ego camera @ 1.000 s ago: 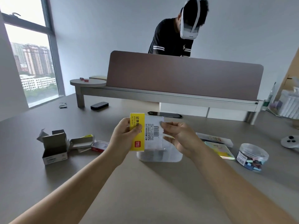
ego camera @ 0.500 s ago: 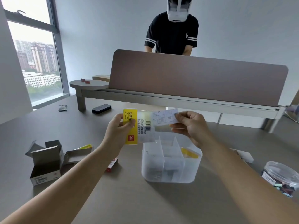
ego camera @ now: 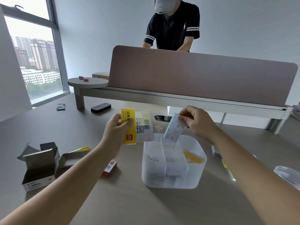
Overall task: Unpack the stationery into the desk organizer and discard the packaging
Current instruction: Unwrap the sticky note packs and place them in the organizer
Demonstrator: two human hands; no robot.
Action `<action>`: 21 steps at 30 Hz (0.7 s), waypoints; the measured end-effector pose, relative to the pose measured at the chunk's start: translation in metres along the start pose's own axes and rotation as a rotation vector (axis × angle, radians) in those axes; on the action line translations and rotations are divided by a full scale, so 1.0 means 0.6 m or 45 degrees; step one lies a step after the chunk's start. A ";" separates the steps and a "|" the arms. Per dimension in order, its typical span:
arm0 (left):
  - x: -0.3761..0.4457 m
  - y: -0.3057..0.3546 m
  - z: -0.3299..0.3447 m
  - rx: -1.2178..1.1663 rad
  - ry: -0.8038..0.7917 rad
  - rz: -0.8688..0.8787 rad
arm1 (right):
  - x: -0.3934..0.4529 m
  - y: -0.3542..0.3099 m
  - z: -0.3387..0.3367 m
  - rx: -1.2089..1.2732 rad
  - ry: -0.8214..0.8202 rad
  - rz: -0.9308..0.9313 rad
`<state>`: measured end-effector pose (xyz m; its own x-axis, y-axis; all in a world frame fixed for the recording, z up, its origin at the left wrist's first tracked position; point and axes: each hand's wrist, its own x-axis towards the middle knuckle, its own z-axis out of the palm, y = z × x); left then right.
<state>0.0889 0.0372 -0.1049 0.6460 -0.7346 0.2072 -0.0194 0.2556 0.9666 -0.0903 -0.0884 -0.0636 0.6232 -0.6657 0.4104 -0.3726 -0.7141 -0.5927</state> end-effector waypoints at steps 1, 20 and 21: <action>0.000 0.000 0.001 -0.002 -0.003 -0.003 | -0.001 0.003 0.002 -0.035 -0.035 0.003; -0.010 -0.001 0.021 0.051 -0.019 -0.089 | -0.001 0.017 0.035 -0.146 -0.232 0.107; -0.012 0.001 0.023 0.046 -0.007 -0.086 | -0.004 0.015 0.031 -0.080 -0.146 0.097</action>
<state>0.0737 0.0337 -0.1038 0.6426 -0.7529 0.1422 -0.0038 0.1825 0.9832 -0.0825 -0.0891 -0.0828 0.6647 -0.6919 0.2819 -0.4617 -0.6770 -0.5731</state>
